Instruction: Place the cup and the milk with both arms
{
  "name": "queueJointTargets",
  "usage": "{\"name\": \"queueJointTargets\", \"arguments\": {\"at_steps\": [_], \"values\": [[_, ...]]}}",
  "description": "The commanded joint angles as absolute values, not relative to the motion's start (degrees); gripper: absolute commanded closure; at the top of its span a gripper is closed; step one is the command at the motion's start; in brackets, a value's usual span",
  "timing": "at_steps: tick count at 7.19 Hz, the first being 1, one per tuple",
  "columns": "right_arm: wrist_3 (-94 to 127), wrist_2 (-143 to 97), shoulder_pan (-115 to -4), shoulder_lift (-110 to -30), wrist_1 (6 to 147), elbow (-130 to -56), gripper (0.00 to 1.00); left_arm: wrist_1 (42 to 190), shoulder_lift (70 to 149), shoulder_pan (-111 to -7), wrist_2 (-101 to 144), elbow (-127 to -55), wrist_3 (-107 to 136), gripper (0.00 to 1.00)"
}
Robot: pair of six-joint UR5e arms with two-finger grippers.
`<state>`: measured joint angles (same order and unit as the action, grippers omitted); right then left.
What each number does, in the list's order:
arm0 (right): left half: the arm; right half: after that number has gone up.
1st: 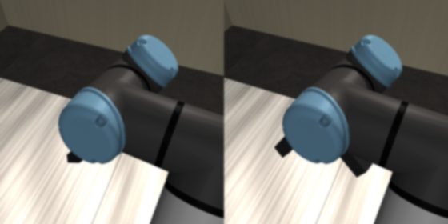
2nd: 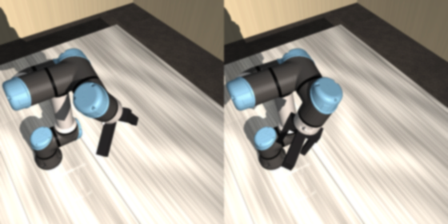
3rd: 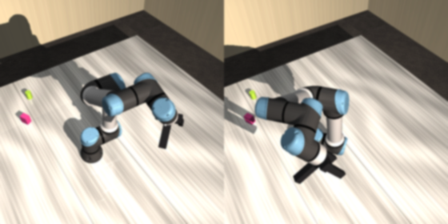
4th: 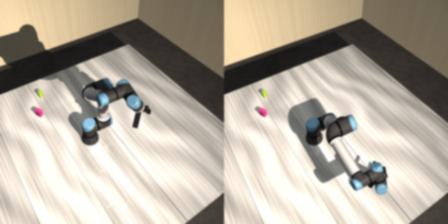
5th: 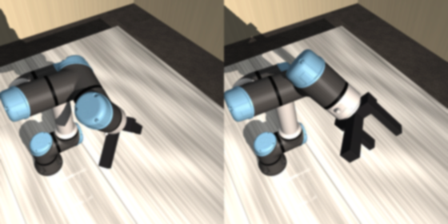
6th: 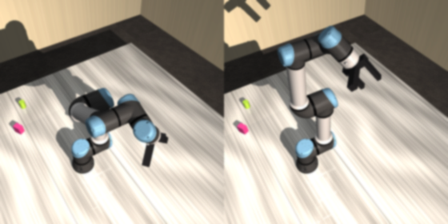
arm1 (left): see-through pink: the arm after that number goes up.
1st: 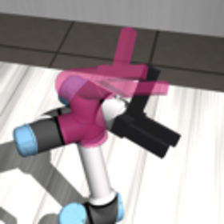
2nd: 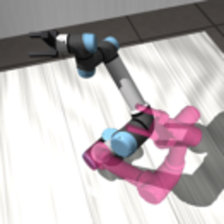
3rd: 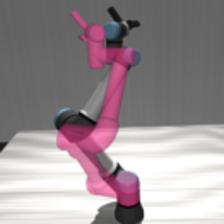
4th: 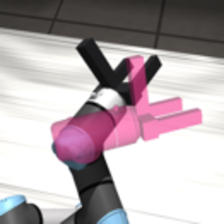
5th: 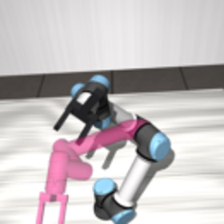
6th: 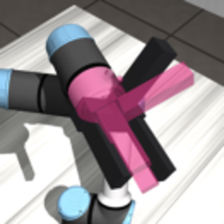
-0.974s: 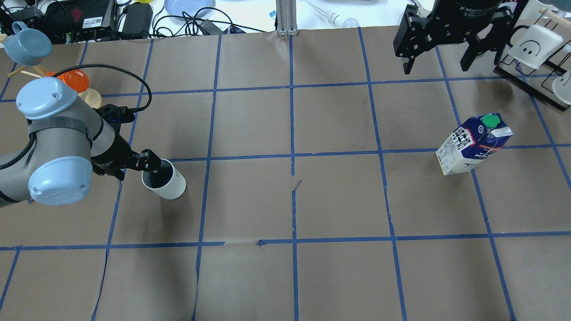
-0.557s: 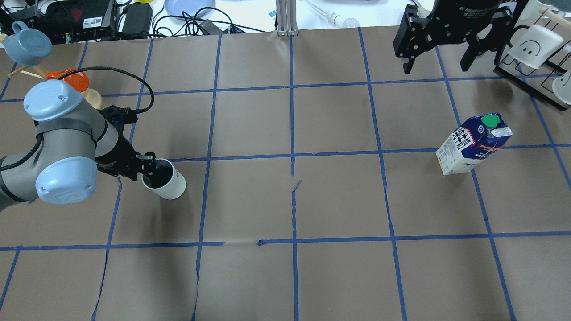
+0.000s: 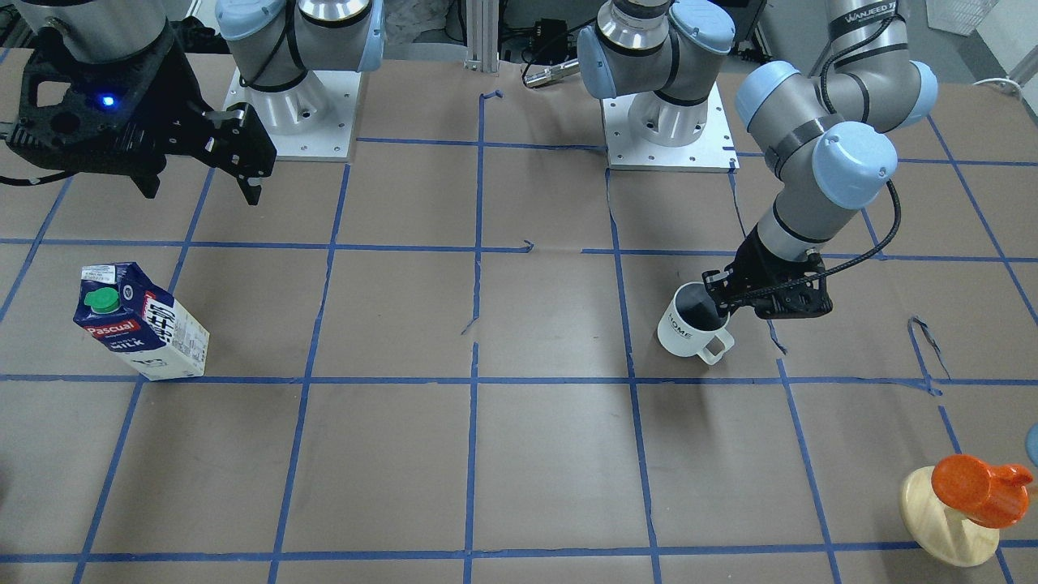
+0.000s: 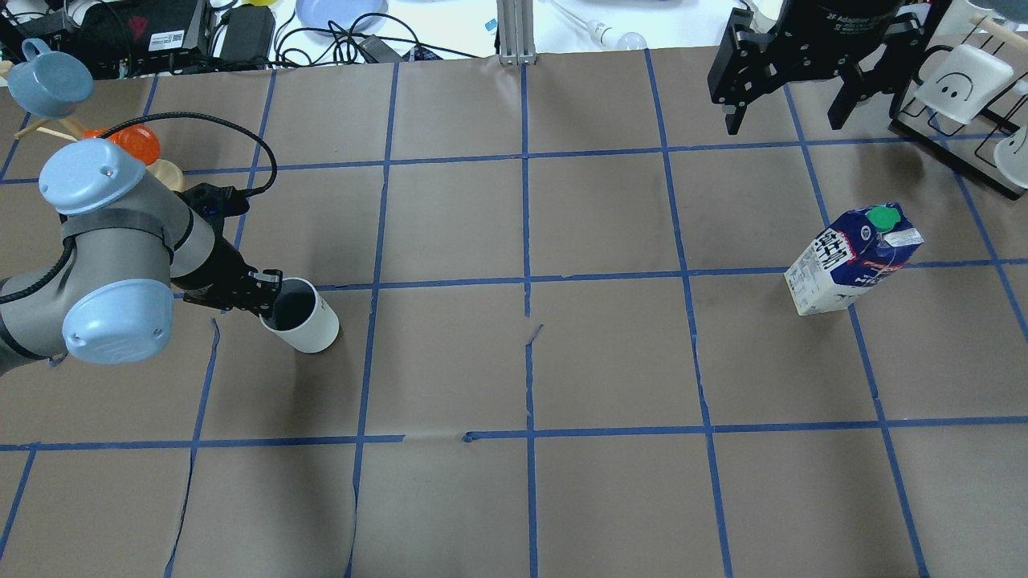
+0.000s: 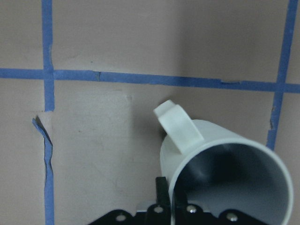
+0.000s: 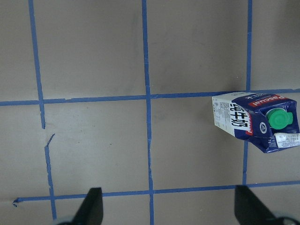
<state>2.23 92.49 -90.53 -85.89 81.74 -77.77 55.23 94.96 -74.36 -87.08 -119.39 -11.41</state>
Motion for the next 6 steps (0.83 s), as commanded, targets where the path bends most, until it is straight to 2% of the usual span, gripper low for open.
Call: {"name": "queueJointTargets", "arguments": {"at_steps": [1,3,6], "values": [[2.20,92.46,-90.53,-85.87,81.74,-77.78,0.00,57.38,95.18,-79.24,-83.43,-113.68,-3.57,0.96],[2.20,92.55,-90.53,-85.87,81.74,-77.78,0.00,56.35,97.54,-93.01,-82.89,-111.97,12.65,0.96],[2.20,92.64,-90.44,-85.87,81.74,-77.78,0.00,52.65,105.08,-102.54,-82.88,-104.00,22.38,0.96]]}}
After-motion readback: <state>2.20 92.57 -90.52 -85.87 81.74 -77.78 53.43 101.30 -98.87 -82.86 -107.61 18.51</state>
